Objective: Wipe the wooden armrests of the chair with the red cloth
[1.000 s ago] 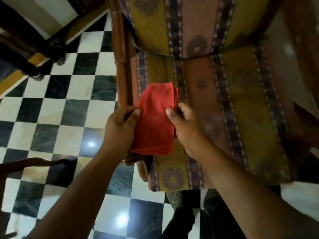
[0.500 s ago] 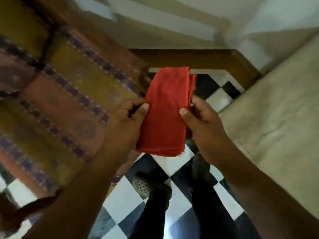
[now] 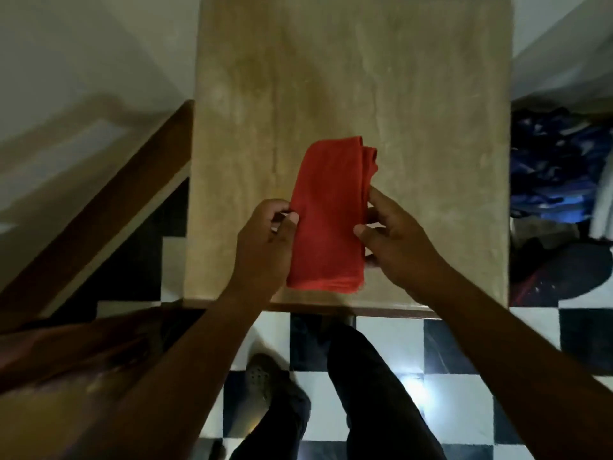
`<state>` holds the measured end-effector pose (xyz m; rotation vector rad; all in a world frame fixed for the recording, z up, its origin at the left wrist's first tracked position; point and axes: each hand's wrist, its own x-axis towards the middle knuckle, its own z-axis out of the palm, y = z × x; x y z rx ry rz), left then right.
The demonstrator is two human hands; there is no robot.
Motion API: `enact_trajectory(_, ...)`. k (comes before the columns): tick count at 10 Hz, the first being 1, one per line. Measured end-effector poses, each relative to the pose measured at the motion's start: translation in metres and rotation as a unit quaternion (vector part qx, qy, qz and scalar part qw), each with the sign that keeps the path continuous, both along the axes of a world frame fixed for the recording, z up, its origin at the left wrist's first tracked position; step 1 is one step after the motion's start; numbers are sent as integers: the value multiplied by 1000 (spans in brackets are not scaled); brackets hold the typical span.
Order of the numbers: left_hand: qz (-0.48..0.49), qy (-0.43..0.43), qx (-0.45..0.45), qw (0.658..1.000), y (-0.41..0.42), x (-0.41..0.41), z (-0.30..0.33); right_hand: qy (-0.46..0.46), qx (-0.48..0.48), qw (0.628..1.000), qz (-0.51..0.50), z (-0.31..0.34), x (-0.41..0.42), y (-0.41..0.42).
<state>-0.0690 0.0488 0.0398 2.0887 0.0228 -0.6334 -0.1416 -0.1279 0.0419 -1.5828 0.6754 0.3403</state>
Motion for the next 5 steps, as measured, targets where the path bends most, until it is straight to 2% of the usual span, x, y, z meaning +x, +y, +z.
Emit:
enact_trajectory(1,0,26,14,1000,-33,2,-35,16,-33,999,-6,-36,-1,-26)
enact_trajectory(3,-43,86,104,990,-35,1,-79,74,-120,989,51,-78,3,-22)
enact_trajectory(4,-80,114,113,984,-34,8,-70,109,-186,975,51,-73,4,-14)
enact_trajectory(5,-146,71,162,973,-29,23,-53,129,-245,958,78,-58,5,-12)
